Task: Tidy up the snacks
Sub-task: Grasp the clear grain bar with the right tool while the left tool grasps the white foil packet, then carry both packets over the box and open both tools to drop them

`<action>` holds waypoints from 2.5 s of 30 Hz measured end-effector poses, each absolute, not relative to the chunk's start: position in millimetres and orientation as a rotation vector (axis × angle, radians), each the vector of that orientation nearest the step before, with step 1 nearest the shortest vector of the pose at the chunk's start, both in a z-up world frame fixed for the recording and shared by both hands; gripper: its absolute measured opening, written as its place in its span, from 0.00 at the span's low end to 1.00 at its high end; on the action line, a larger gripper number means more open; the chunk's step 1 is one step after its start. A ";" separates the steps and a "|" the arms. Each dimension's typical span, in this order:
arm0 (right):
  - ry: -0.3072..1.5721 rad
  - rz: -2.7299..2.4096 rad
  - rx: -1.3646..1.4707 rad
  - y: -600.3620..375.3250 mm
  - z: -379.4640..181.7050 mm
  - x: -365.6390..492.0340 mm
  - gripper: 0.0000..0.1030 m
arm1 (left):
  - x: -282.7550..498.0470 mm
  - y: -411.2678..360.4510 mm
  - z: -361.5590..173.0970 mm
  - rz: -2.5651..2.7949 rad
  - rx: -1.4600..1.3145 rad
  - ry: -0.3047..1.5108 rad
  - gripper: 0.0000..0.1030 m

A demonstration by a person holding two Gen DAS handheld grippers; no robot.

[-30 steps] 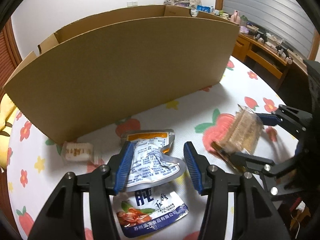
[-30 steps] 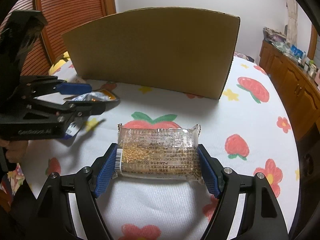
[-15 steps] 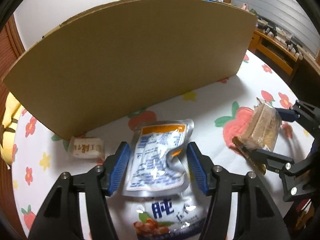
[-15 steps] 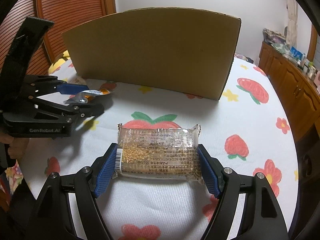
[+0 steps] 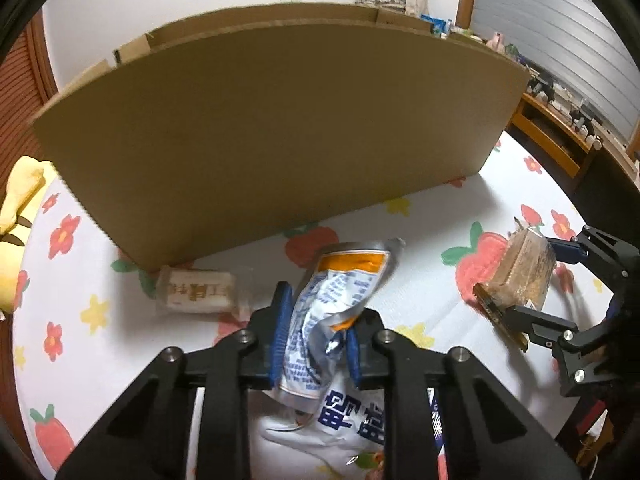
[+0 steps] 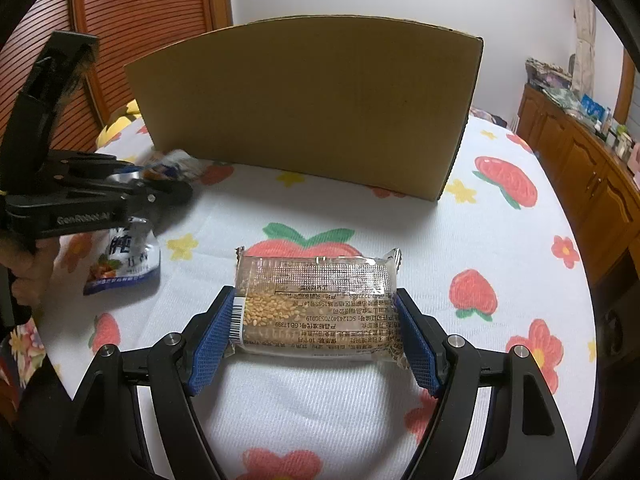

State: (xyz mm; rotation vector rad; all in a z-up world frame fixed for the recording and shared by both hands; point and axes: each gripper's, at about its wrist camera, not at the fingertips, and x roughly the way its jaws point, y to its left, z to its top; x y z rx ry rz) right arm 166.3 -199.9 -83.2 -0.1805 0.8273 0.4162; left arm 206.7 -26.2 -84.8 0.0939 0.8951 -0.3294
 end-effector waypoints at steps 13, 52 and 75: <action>0.827 0.417 -0.182 -199.9 -83.4 166.0 0.76 | 179.1 -30.2 -58.6 -0.388 0.074 0.813 0.16; 0.661 0.430 -0.206 -195.8 -38.7 147.2 0.76 | 149.5 -28.0 7.3 -0.405 0.048 0.633 0.16; 0.498 0.507 -0.256 -171.3 51.7 207.7 0.76 | 236.7 -4.2 58.6 -0.328 0.041 0.579 0.16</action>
